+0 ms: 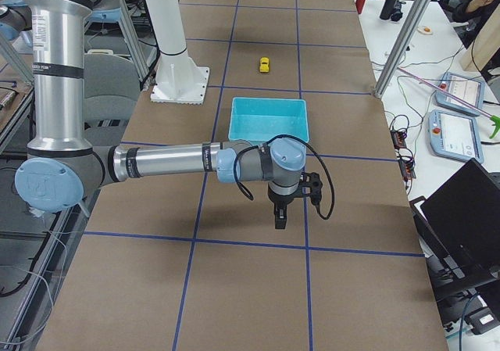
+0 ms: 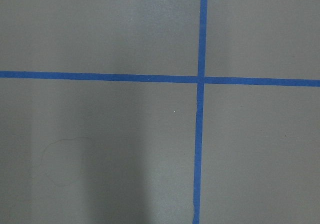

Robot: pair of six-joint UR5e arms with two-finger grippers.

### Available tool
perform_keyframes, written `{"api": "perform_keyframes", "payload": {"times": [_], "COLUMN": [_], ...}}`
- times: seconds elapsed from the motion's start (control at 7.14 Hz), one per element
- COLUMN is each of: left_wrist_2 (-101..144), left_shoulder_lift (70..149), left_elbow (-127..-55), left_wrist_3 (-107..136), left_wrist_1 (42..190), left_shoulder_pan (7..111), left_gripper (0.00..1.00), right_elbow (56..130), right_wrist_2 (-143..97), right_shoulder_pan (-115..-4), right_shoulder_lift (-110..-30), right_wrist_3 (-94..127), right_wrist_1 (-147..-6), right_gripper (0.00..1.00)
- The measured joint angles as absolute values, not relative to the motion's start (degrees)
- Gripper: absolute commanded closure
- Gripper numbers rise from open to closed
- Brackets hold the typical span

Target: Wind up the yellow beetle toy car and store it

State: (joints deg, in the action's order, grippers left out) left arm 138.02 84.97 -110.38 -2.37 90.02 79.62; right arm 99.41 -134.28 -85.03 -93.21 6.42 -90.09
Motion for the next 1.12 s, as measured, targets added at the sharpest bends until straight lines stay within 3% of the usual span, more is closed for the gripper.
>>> {"api": "perform_keyframes", "payload": {"times": [0.42,1.12], "left_wrist_2": [137.59,128.56], "left_shoulder_lift": [92.71,112.40], "left_elbow": [-115.67,-114.06], "left_wrist_3": [-2.39,-2.68], "left_wrist_1": [90.07,89.37], "left_shoulder_pan": [66.52,41.08], "left_gripper": [0.00,0.00], "right_elbow": [98.98,98.62], "right_wrist_2": [-134.12,-134.14], "right_shoulder_pan": [-84.99,-84.99], "right_shoulder_lift": [-93.07,-93.00], "right_wrist_3": [6.41,6.48], "right_wrist_1": [-90.09,-90.09], "right_gripper": [0.00,0.00]}}
